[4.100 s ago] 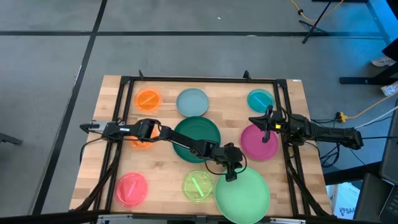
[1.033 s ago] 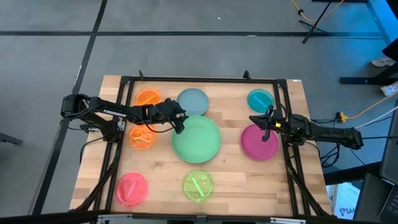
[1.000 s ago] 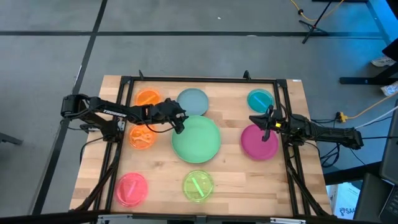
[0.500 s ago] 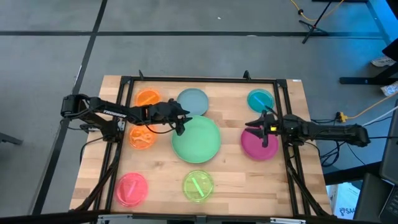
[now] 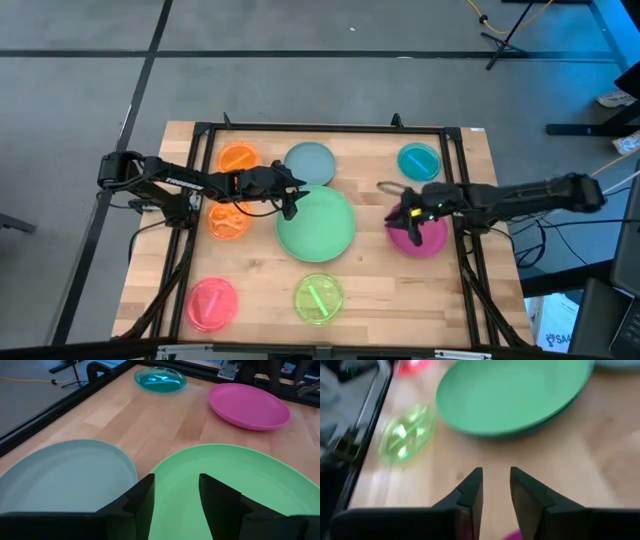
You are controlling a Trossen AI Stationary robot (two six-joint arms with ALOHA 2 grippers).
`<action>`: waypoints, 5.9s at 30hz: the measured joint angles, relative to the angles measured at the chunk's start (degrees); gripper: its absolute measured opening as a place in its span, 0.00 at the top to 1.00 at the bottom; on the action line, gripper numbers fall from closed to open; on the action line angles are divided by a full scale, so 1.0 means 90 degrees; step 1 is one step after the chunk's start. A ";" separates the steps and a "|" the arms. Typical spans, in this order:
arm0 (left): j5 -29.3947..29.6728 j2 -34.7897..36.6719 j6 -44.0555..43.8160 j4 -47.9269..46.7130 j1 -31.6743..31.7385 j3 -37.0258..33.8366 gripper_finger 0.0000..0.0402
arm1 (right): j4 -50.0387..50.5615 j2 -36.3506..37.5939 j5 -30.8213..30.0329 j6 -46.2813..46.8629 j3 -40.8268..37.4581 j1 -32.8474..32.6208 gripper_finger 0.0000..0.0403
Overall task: Stack plastic plates
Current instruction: Stack the pink plate on the green plate, then stack the light blue plate on the pink plate
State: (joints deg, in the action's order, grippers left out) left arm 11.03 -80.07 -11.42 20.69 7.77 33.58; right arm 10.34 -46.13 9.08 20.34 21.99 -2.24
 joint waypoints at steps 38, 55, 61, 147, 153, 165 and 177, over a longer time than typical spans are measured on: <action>0.0207 -0.0002 -0.0024 -0.0049 -0.0078 0.0002 0.64 | 0.2842 -0.3527 -0.1042 0.2367 0.1533 -0.2337 0.67; 0.0214 -0.0005 -0.0024 -0.0051 -0.0078 0.0002 0.64 | 0.3918 -0.3648 -0.2321 0.0180 0.2815 -0.2336 0.98; 0.0216 -0.0005 -0.0024 -0.0038 -0.0078 0.0002 0.64 | 0.3271 -0.3648 -0.3016 -0.1046 0.3381 -0.2331 0.99; -0.0390 -0.2327 0.0684 -0.2671 0.3084 0.1622 0.76 | -0.1128 -0.4629 -0.4393 -0.4005 0.3947 -0.1163 0.56; -0.0256 -0.2313 0.0838 -0.2587 0.3053 0.1620 0.89 | -0.1128 -0.4629 -0.4391 -0.3763 0.3947 -0.1166 0.56; -0.0170 -0.2305 0.1086 -0.2242 0.3065 0.1680 0.96 | -0.1133 -0.4631 -0.4391 -0.3740 0.3947 -0.1163 0.56; -0.0042 -0.1965 0.1218 -0.2248 0.3065 0.2016 0.96 | -0.1030 -0.4636 -0.4413 -0.3741 0.3947 -0.1164 0.56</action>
State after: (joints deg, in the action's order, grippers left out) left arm 10.65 -97.76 -0.45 0.46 35.35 51.72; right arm 1.07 -87.85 -30.63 -13.33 57.52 -12.72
